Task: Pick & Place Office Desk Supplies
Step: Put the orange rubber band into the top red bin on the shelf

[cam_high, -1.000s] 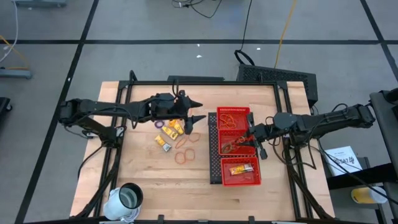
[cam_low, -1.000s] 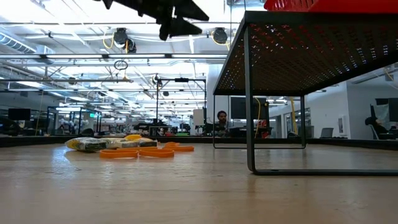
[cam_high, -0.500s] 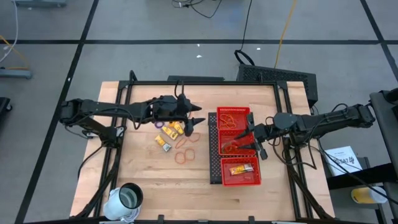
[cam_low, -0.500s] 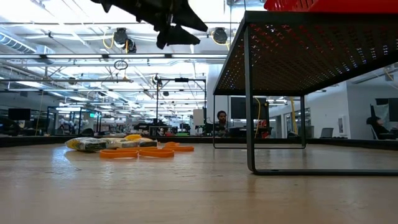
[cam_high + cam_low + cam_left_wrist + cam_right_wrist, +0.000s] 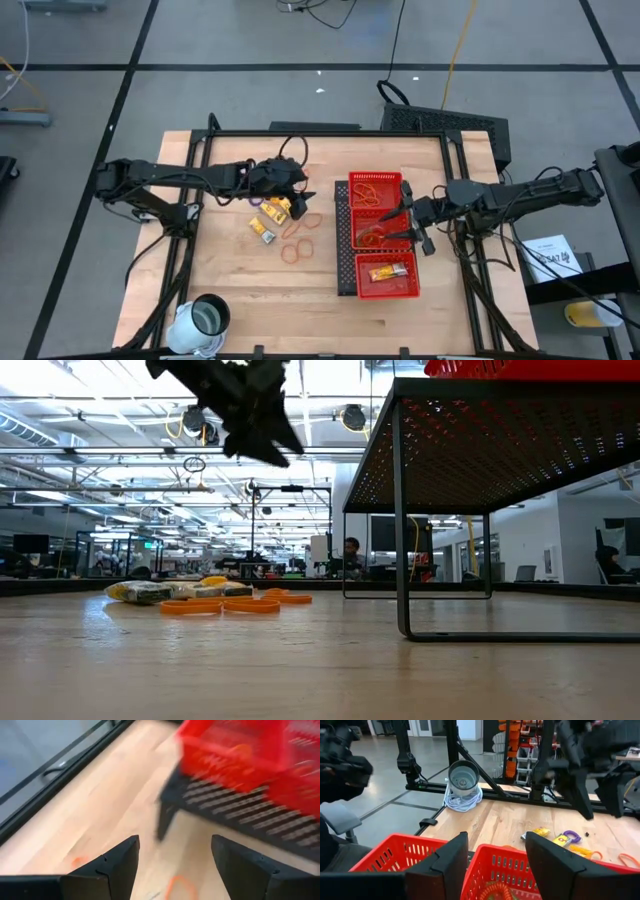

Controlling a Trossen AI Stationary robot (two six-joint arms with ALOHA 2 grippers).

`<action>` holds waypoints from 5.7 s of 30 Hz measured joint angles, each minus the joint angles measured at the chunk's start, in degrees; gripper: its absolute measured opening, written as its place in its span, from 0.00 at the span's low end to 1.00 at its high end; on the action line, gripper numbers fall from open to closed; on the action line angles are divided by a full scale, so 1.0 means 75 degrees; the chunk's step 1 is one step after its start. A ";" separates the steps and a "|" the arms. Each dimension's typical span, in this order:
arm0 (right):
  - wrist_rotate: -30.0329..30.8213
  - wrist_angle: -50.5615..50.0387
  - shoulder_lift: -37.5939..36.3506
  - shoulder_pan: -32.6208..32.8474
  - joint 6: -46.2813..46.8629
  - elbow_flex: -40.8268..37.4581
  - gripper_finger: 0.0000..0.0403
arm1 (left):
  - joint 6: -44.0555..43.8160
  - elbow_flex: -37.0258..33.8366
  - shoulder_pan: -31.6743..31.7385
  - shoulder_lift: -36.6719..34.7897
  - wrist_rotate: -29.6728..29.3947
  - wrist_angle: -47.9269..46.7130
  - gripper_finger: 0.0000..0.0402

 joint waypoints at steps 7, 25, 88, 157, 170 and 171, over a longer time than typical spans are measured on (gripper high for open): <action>0.0003 -0.0047 -0.0130 0.0000 -0.0077 0.0000 0.47 | -0.1208 -0.0006 0.0063 0.0178 -0.1547 -0.1298 0.63; 0.0032 -0.0097 -0.0127 0.0000 -0.0261 0.0000 0.45 | -0.3073 -0.0003 0.0984 0.2810 -0.0324 -0.1744 0.63; 0.1447 0.2068 0.1085 -0.0023 -0.0975 0.0006 0.45 | -0.0803 -0.0003 -0.0587 -0.0124 0.2399 0.2260 0.03; 0.0395 0.5097 0.4841 -0.1110 -0.1068 0.1005 0.00 | 0.0584 0.0003 -0.1032 -0.0159 0.2153 0.3174 0.46; 0.0841 0.2199 0.2615 -0.1113 -0.1312 0.1005 0.00 | 0.0731 0.0003 -0.0229 -0.0924 0.1989 0.2500 0.67; 0.1152 0.1919 0.2414 -0.1113 -0.1373 0.0991 0.00 | 0.0740 0.0003 -0.0191 -0.0921 0.1967 0.2452 0.67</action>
